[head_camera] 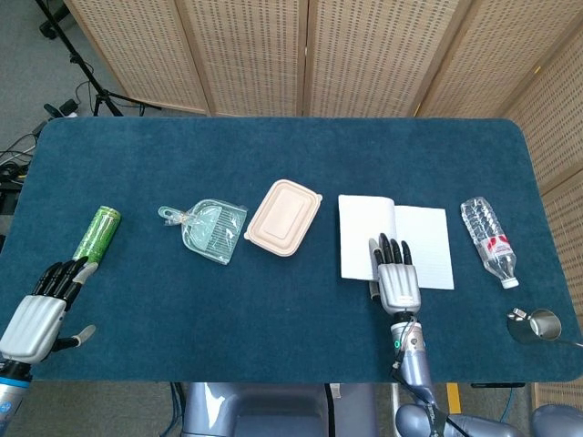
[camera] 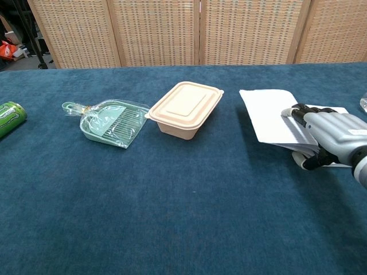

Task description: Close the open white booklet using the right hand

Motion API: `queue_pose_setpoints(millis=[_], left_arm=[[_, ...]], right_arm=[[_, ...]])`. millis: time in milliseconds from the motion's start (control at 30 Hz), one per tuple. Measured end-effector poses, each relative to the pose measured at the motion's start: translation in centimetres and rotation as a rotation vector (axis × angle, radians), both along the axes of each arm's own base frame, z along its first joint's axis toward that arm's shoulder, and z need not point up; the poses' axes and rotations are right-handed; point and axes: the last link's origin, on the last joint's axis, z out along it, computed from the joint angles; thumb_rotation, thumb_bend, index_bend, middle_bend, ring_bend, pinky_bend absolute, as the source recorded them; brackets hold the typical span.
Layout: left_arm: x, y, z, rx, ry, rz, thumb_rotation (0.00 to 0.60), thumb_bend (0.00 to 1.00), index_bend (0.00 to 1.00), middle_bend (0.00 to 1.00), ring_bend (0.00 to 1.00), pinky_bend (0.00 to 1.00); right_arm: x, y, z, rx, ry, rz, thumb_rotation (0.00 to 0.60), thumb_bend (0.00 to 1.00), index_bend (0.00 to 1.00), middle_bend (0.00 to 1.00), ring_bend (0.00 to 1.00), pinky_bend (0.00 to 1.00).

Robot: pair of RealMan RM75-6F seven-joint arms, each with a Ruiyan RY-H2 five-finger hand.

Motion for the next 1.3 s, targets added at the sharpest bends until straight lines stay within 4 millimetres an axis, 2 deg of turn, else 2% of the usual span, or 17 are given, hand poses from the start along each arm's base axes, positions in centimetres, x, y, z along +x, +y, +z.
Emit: queue_pose_setpoints(millis=[467,933,1300], left_arm=[[0.0,0.0,0.0,-0.001,0.0,-0.001,0.6,0.2,0.0,0.0,0.0,0.0],[0.1,-0.1,-0.1,-0.003,0.0,-0.005,0.6,0.2,0.0,0.0,0.0,0.0],[0.1,-0.1,-0.1,-0.003,0.0,-0.006,0.6,0.2,0.0,0.0,0.0,0.0]], right_arm=[[0.4,-0.1,0.6,-0.027,-0.026,-0.002,0.6,0.52,0.06,0.0,0.0,0.0],[1.0,-0.1,2.0,-0.109,-0.219,-0.089,0.6,0.52,0.06,0.0,0.0,0.0],[0.9,-0.3,2.6,-0.158,-0.237,-0.105,0.6,0.52,0.06,0.0,0.0,0.0]])
